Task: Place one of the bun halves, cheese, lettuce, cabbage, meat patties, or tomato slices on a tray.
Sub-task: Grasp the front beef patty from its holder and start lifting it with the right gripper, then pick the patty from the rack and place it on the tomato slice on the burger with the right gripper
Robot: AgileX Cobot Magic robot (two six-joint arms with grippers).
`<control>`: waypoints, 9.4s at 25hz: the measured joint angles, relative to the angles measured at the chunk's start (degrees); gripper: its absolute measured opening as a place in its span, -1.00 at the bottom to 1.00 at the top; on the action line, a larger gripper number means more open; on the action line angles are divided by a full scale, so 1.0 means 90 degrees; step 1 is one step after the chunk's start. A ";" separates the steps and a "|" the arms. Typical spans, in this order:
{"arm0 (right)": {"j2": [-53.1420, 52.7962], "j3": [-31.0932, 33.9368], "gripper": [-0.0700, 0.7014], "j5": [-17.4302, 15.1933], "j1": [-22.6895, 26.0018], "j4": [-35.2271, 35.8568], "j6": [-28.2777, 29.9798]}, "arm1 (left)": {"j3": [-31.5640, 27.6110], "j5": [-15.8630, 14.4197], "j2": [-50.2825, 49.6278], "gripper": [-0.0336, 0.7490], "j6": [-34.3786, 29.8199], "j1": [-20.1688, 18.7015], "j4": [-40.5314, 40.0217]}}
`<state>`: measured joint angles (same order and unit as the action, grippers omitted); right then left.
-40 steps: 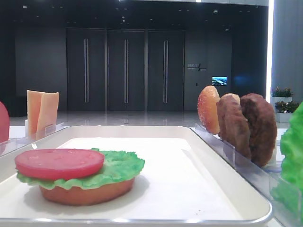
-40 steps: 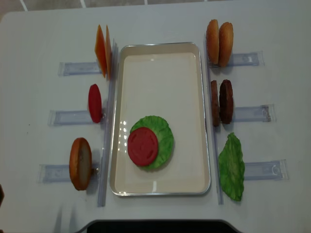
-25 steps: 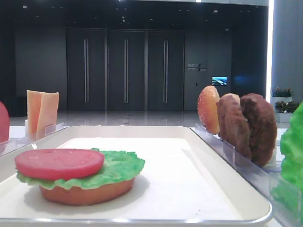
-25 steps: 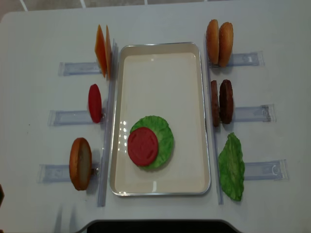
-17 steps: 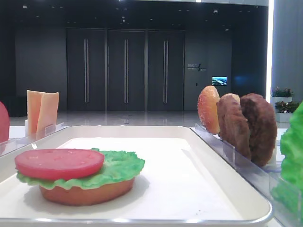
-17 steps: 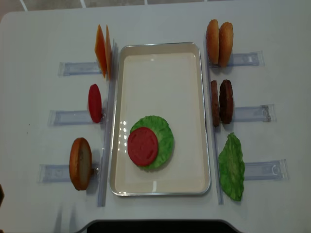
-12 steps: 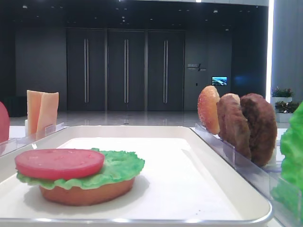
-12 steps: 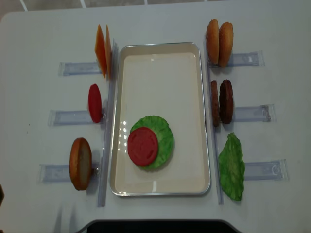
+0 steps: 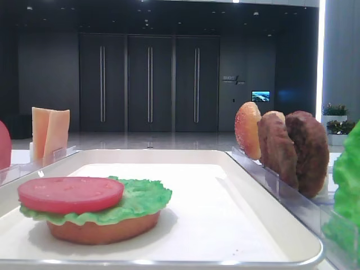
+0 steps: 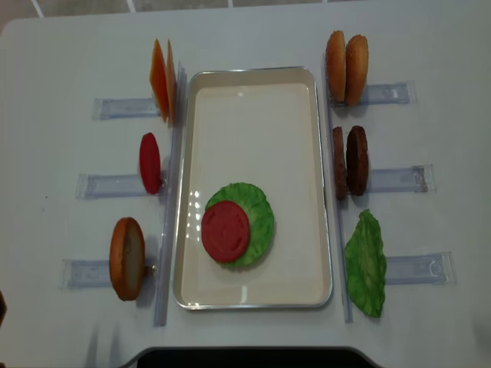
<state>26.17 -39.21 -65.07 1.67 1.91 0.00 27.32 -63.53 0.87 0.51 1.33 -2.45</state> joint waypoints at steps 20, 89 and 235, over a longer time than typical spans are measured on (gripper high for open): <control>0.4920 -0.2499 -0.06 -0.0168 0.0000 0.0238 0.0277 | 0.0000 0.0000 0.0000 -0.19 0.0000 0.0000 0.0000; 0.7505 -0.3138 0.21 0.1483 -0.3792 0.0260 -0.2331 | 0.0000 0.0000 0.0000 -0.19 0.0000 0.0000 0.0000; 0.5637 -0.0045 -0.47 0.2807 -0.5002 1.0354 0.5466 | 0.0000 0.0000 0.0000 -0.19 0.0000 0.0000 0.0000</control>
<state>76.90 -39.62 -39.81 -43.34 95.10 49.20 27.32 -63.53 0.87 0.51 1.33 -2.45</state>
